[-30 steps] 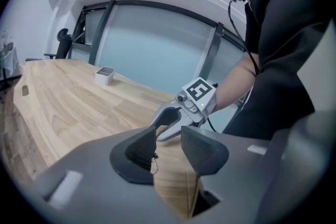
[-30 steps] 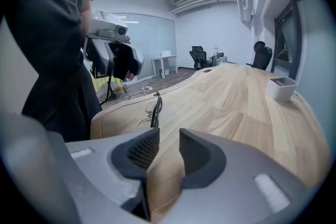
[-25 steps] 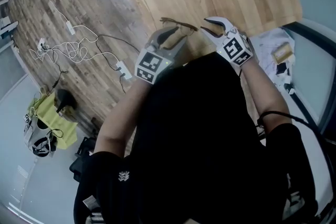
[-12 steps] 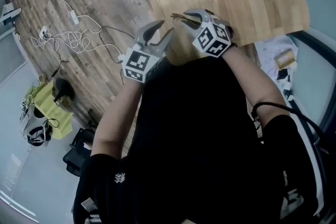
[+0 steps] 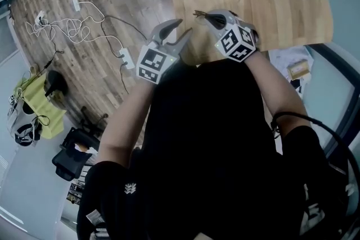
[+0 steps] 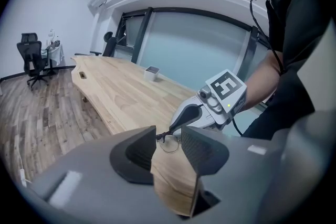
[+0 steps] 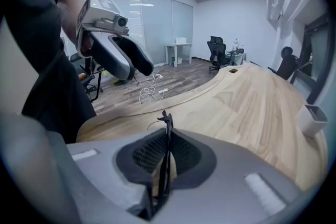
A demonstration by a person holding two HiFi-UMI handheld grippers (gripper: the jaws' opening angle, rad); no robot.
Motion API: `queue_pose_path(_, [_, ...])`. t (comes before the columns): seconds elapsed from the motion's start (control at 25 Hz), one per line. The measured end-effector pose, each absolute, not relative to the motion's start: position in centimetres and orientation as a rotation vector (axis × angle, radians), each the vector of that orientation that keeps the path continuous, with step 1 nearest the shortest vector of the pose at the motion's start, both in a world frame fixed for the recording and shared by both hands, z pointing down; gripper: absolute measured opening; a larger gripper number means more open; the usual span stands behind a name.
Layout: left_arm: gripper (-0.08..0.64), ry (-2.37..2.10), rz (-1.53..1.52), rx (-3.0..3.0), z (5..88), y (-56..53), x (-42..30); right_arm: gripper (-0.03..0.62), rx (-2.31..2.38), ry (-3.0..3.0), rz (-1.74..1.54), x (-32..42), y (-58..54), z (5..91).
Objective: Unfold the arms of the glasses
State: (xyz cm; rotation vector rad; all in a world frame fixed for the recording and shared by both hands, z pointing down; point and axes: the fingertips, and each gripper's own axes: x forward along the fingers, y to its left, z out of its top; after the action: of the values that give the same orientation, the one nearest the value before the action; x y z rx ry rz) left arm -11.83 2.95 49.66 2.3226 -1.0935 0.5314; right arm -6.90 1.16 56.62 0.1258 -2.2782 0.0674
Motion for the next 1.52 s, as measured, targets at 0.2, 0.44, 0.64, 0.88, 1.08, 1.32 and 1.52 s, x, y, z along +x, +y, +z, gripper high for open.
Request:
queue_pose_path(0.2, [0.173, -1.022, 0.541, 2.326, 50.6, 3.1, -10.2, 0.026, 0.139, -2.362, 0.039, -6.3, 1.6, 55.0])
queue_pose_path(0.44, [0.227, -0.915, 0.547, 2.336, 52.0, 3.0, -7.4, 0.026, 0.136, -2.481, 0.012, -5.6, 2.1, 53.1])
queue_pose_path(0.64, [0.241, -0.894, 0.534, 2.326, 52.5, 3.0, -6.0, 0.027, 0.148, -2.509, 0.04, -4.9, 2.5, 53.2])
queue_pose_path(0.88, [0.239, -0.868, 0.526, 2.33, 52.6, 3.1, -5.3, 0.027, 0.143, -2.506, 0.056, -4.8, 2.7, 54.0])
queue_pose_path(1.08, [0.239, -0.861, 0.502, 2.333, 52.1, 2.7, -5.1, 0.028, 0.152, -2.484, 0.076, -4.8, 2.4, 54.5])
queue_pose_path(1.32, [0.235, -0.827, 0.494, 2.368, 50.9, 2.8, -4.5, 0.059, 0.142, -2.447, 0.04, -4.7, 2.1, 55.1])
queue_pose_path(1.52, [0.235, -0.763, 0.502, 2.407, 50.0, 3.4, -2.7, 0.086, 0.14, -2.433, 0.041, -3.2, 2.8, 54.7])
